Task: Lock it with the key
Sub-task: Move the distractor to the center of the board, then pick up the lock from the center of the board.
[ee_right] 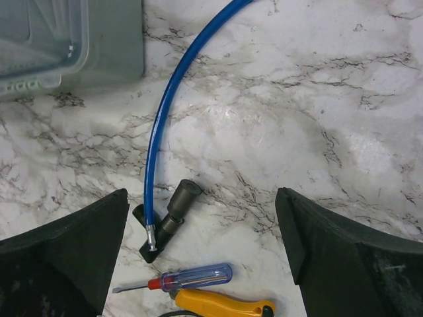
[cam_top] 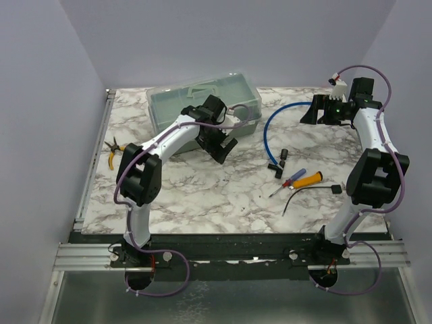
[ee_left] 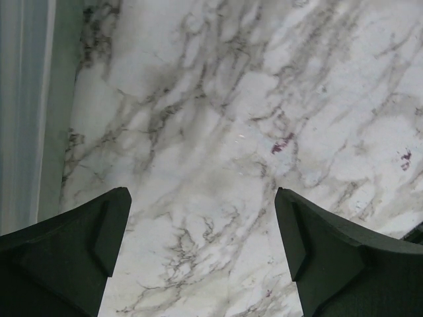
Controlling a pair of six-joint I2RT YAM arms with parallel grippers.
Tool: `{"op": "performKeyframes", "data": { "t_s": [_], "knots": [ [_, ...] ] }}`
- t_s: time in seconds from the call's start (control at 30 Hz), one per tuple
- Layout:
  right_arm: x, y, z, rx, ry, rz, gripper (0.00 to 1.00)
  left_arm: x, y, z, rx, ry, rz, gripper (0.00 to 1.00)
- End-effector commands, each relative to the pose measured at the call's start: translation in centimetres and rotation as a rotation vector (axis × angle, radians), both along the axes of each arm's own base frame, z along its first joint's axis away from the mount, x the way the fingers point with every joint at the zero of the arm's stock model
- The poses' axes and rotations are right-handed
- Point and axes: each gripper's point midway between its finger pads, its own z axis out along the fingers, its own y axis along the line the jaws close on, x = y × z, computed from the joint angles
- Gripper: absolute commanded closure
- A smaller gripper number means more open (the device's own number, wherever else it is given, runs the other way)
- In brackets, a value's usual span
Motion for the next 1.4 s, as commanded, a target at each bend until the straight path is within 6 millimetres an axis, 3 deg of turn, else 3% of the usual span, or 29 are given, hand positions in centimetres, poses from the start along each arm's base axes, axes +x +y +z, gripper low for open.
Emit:
{"op": "performKeyframes", "data": {
  "t_s": [0.0,0.3,0.6,0.8,0.9,1.07,1.23,1.37],
  "knots": [
    [-0.6,0.3,1.2,0.003,-0.03,0.016,0.0,7.2,2.6,0.4,-0.037,-0.095,0.171,0.01],
    [-0.8,0.6,1.1,0.017,-0.021,0.03,0.0,11.6,5.0,0.8,-0.018,-0.184,0.104,0.01],
    [-1.0,0.9,1.1,0.035,-0.013,0.041,0.0,16.7,9.0,2.5,-0.04,-0.242,0.22,0.01],
    [-1.1,1.2,1.3,0.051,-0.013,0.049,0.0,17.8,9.6,3.5,-0.061,-0.258,0.254,0.01],
    [-1.2,1.5,1.6,0.062,-0.017,0.057,0.0,16.5,9.7,4.4,-0.115,-0.206,0.275,0.01],
    [-1.8,2.3,2.0,0.071,-0.021,0.077,0.0,11.7,11.3,6.3,-0.197,-0.122,0.314,0.01],
    [-2.3,3.6,2.1,0.079,-0.022,0.102,0.0,7.4,14.8,6.9,-0.256,-0.031,0.47,0.01],
    [-2.4,4.7,2.3,0.081,-0.029,0.121,0.0,5.8,19.0,6.0,-0.232,-0.012,0.728,0.01]
  ]
}}
